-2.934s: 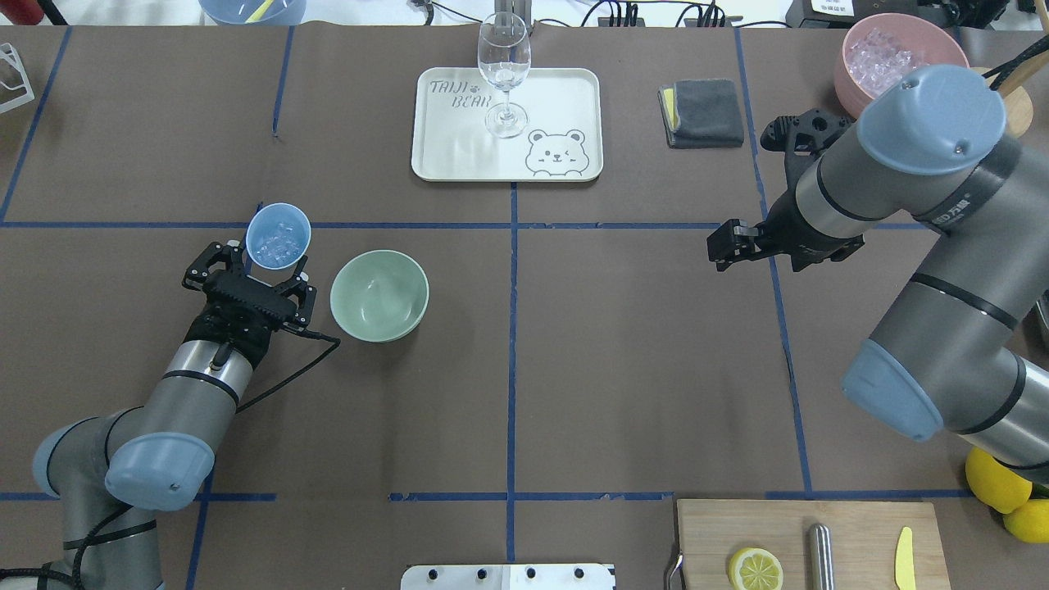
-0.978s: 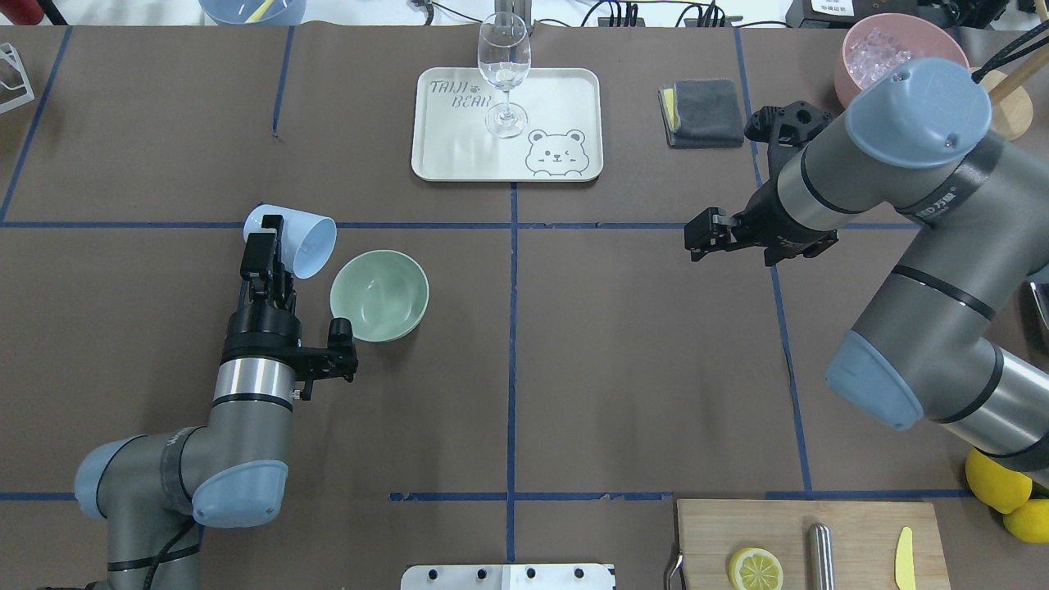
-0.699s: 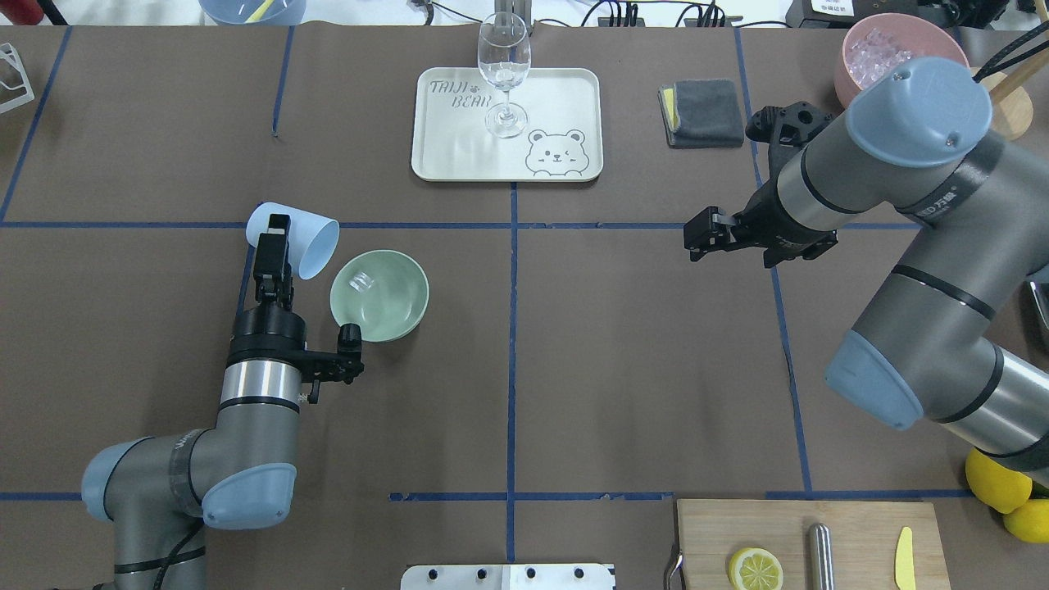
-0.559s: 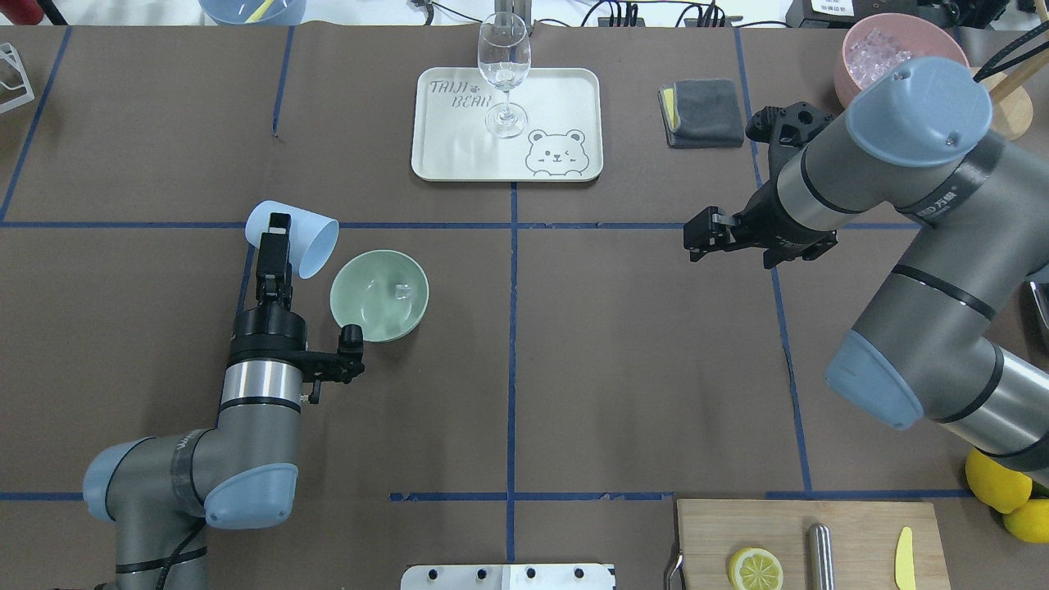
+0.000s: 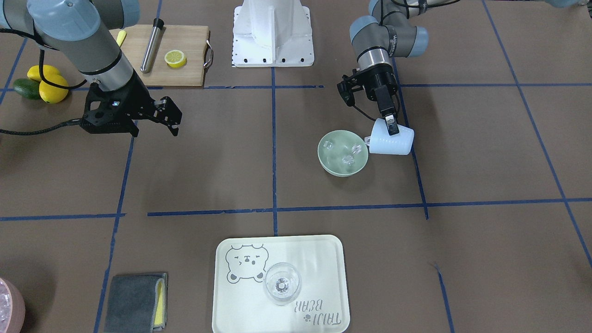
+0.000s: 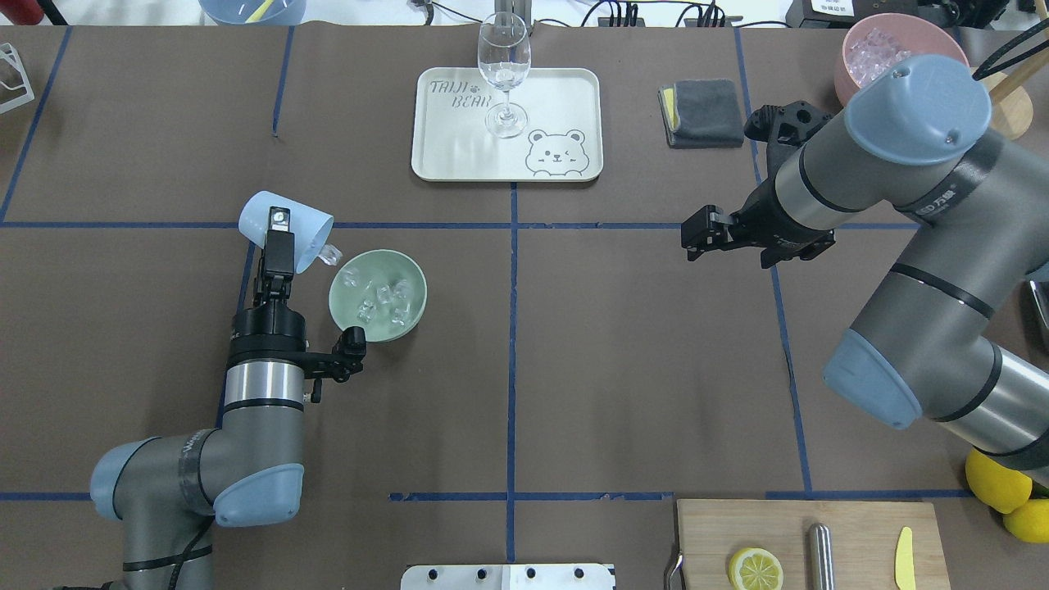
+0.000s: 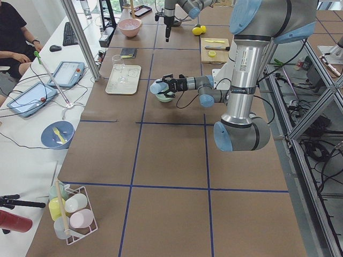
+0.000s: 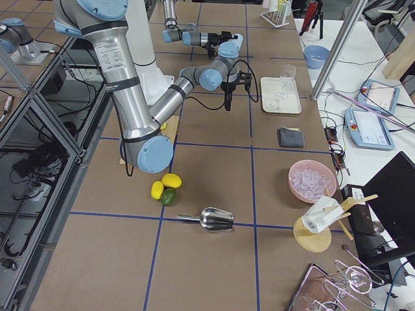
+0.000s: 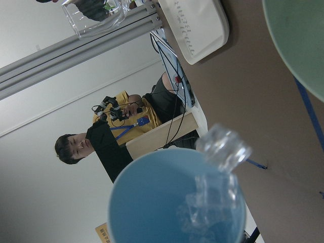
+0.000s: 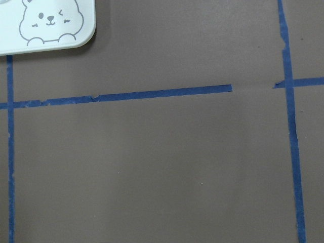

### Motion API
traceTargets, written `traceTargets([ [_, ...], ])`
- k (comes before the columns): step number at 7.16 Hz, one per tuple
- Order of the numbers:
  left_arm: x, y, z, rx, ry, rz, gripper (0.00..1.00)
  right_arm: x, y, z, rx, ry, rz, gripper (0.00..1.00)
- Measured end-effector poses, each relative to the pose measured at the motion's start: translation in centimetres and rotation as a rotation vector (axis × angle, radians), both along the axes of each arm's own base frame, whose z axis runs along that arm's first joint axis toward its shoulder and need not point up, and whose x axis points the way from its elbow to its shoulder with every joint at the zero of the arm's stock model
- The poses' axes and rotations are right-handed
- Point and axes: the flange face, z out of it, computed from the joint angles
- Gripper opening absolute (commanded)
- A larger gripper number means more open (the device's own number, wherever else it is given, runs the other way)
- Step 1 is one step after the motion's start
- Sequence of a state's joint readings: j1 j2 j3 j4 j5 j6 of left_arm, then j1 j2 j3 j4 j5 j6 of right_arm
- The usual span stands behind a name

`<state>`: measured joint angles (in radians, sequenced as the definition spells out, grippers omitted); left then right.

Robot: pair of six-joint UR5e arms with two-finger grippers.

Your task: Pour ice into bowl

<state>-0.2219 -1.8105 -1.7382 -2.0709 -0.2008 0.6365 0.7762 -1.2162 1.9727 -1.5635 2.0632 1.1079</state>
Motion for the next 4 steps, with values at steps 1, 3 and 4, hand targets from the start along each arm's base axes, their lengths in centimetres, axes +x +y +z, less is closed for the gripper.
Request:
traceTargets([
  [1, 0.24, -0.06, 0.04, 0.006, -0.021, -0.008, 0.00, -0.01, 0.00, -0.03, -0.002, -0.001, 0.002, 1.00],
  [3, 0.68, -0.10, -0.40, 0.015, -0.041, -0.016, 0.00, -0.05, -0.03, -0.09, -0.004, -0.002, 0.002, 1.00],
  [4, 0.81, -0.07, -0.63, 0.017, -0.040, -0.017, 0.00, -0.04, -0.02, -0.13, -0.004, -0.003, 0.003, 1.00],
])
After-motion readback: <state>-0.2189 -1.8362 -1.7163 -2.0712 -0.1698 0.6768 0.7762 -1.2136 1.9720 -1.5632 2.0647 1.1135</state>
